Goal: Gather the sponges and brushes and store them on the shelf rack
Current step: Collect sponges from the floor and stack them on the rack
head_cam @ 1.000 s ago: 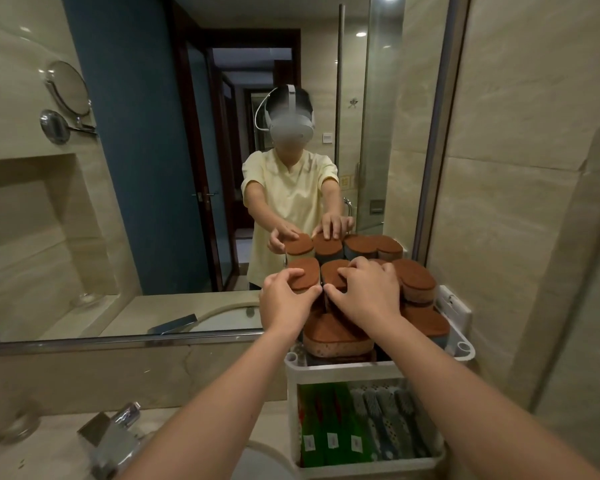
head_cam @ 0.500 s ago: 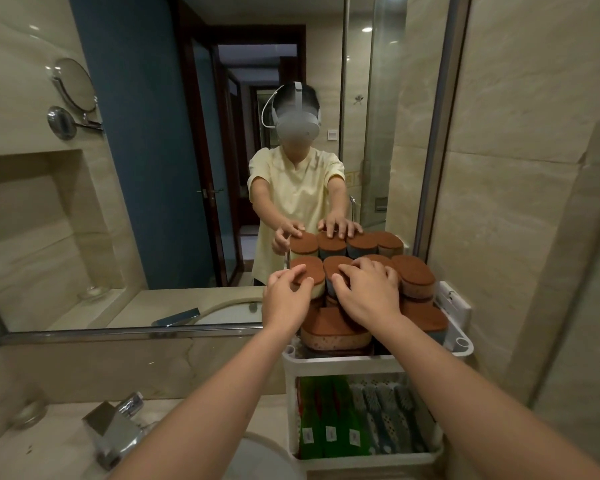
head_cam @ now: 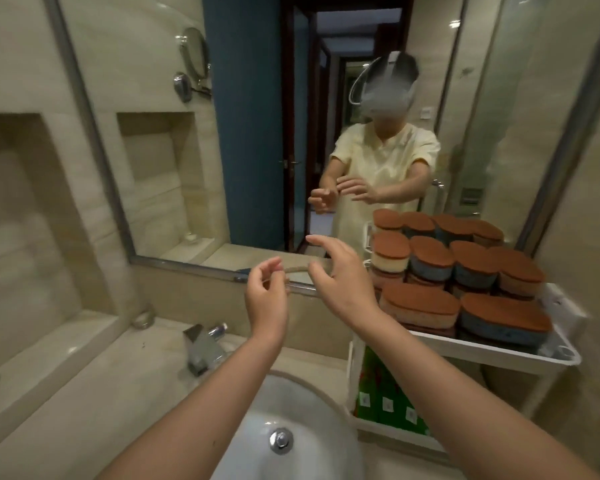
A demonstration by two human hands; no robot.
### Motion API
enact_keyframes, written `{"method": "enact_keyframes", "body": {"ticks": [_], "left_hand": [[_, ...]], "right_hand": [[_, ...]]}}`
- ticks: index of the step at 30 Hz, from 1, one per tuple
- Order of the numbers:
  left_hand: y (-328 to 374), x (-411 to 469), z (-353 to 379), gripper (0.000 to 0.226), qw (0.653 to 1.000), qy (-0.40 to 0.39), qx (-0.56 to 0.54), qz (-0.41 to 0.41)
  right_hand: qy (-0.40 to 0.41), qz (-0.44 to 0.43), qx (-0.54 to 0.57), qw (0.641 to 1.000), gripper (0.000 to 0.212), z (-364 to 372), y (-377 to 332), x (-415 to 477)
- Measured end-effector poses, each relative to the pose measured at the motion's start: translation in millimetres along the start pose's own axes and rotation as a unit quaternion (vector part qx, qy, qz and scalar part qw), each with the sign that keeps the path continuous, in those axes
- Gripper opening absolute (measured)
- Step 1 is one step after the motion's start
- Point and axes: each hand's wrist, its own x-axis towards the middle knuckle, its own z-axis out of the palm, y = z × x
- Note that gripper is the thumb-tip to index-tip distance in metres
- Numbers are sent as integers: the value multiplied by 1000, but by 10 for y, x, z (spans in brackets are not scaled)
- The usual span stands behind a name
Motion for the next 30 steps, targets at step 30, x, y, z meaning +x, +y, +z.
{"method": "enact_keyframes", "body": {"ticks": [30], "left_hand": [[287,-2677,-6236,17,797,578,156,-81]], "right_hand": [[-540,-174,236,789,45,4012,-3819,-3741]]}}
